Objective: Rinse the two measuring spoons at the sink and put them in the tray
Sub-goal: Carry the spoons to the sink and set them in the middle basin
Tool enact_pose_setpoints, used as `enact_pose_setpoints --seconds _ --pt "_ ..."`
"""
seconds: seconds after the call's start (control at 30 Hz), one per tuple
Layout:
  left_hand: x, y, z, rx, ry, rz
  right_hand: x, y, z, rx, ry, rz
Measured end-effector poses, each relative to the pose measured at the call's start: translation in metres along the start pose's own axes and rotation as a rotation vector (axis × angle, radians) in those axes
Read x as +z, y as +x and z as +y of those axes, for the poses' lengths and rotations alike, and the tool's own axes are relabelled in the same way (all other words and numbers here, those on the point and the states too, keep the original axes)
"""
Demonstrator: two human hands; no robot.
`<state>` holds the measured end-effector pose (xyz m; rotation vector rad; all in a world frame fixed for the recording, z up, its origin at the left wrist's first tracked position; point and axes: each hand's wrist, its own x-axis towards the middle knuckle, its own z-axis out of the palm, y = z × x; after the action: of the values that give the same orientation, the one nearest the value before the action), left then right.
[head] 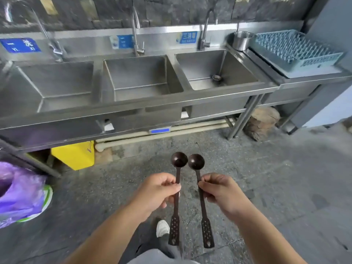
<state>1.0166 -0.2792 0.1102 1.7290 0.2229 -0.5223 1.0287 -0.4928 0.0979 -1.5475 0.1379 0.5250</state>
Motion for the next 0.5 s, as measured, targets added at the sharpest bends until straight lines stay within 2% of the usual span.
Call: enact_pose_setpoints --seconds 0.27,0.5 --pt "-0.086 0.094 0.053 0.010 -0.027 0.109 0.020 0.142 -0.079 0.005 -0.122 -0.112" --pt "-0.128 0.181 0.078 -0.024 -0.069 0.203 0.021 0.261 -0.119 0.000 -0.135 -0.202"
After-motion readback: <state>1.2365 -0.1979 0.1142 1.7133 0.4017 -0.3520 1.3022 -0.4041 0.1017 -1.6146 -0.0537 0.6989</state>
